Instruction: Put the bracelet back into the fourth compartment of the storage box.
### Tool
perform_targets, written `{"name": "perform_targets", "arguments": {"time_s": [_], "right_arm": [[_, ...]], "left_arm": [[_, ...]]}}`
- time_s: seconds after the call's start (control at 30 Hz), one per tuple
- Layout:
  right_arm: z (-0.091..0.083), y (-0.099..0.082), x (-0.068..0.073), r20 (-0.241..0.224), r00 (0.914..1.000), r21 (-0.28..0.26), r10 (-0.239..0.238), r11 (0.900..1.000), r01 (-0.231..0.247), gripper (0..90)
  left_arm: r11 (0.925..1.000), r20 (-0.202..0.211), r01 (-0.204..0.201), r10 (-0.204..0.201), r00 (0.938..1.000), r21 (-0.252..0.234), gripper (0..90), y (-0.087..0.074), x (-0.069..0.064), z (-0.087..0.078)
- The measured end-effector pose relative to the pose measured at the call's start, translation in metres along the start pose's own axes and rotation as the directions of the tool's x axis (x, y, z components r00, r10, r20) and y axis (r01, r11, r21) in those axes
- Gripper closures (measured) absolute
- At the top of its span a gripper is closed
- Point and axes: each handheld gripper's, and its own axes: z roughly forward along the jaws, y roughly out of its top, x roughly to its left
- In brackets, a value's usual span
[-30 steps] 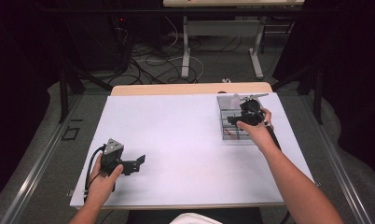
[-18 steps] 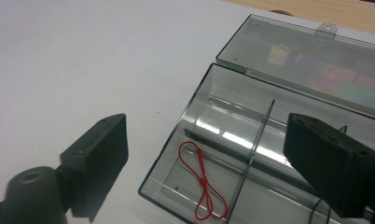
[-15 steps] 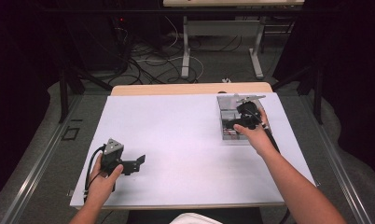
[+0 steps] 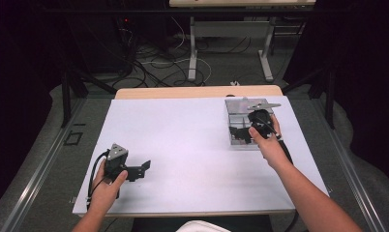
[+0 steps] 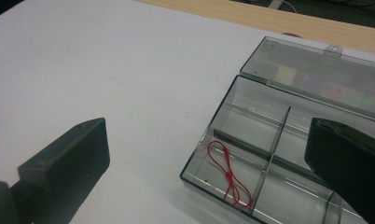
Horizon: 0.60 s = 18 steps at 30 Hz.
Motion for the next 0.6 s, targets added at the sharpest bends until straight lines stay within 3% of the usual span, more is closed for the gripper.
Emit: {"name": "perform_targets", "arguments": {"time_s": [0.17, 0.6], "right_arm": [[-0.010, -0.004, 0.005, 0.004, 0.9995, -0.014, -0.030, 0.9994, 0.031, 0.0], [-0.031, -0.017, 0.015, -0.063, 0.9948, -0.046, -0.080, 0.9960, 0.077, 0.0]], "left_arm": [[1.0000, 0.000, 0.002, -0.002, 1.0000, -0.002, 1.7, 0.000, 0.000, 0.000], [1.0000, -0.001, -0.004, 0.004, 1.0000, -0.003, 1.7, 0.000, 0.000, -0.001]]}}
